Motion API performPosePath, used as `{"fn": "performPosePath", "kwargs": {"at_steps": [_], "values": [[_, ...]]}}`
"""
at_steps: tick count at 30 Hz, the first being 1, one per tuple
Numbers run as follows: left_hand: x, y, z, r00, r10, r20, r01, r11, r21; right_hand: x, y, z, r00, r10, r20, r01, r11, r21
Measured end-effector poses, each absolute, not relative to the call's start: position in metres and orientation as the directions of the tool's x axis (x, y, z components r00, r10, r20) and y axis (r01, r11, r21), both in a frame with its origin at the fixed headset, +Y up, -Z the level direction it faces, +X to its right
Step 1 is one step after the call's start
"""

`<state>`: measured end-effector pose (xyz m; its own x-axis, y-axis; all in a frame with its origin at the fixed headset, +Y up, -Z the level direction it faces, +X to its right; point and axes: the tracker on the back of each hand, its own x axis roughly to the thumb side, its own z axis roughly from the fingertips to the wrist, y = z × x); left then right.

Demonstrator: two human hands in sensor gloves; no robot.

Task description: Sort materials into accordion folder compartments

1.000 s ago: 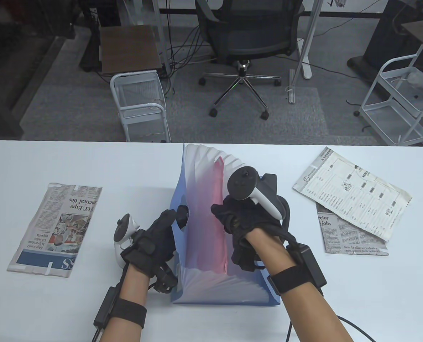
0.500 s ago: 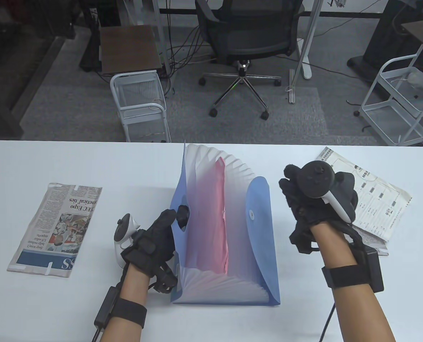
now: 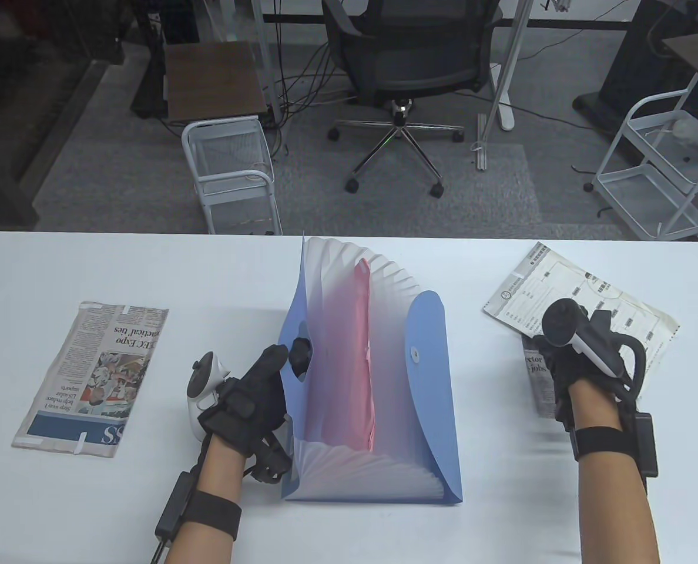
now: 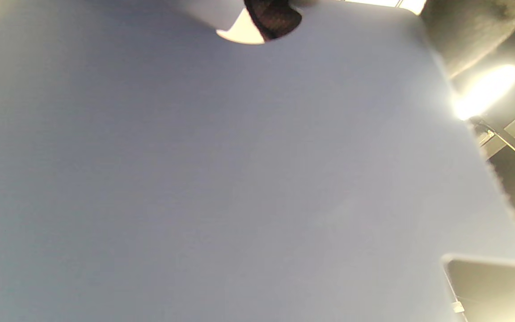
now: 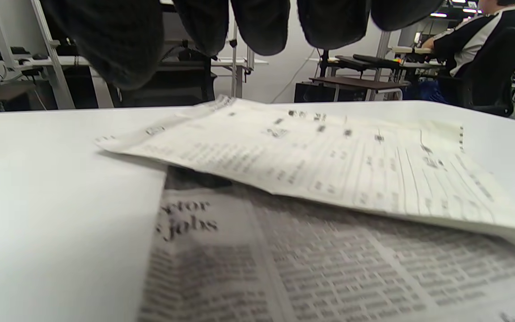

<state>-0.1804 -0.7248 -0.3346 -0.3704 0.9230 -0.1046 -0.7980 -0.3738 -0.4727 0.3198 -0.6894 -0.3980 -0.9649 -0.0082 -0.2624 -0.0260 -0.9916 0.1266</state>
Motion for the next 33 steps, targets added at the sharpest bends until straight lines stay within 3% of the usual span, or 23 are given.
{"fn": "performPosePath", "kwargs": {"at_steps": [10,13,20,27,33], "values": [[-0.181,-0.724,-0.334,-0.362,0.927,-0.099,-0.804,-0.364,-0.469,0.352,-0.742,-0.411,-0.934,0.003,-0.357,-0.106,-0.957,0.269],[-0.18,-0.725,-0.334,-0.365,0.925,-0.1,-0.803,-0.368,-0.469,0.355,-0.745,-0.412,-0.927,0.03,-0.375,-0.133,-0.958,0.252],[-0.179,-0.724,-0.334,-0.356,0.929,-0.1,-0.805,-0.36,-0.472,0.352,-0.746,-0.415,-0.932,-0.015,-0.363,-0.066,-0.976,0.209],[-0.179,-0.724,-0.334,-0.36,0.928,-0.1,-0.805,-0.363,-0.469,0.339,-0.746,-0.417,-0.937,-0.149,-0.316,0.11,-0.984,0.138],[-0.178,-0.725,-0.333,-0.363,0.926,-0.101,-0.803,-0.366,-0.47,0.33,-0.746,-0.418,-0.929,-0.227,-0.291,0.183,-0.968,0.172]]}}
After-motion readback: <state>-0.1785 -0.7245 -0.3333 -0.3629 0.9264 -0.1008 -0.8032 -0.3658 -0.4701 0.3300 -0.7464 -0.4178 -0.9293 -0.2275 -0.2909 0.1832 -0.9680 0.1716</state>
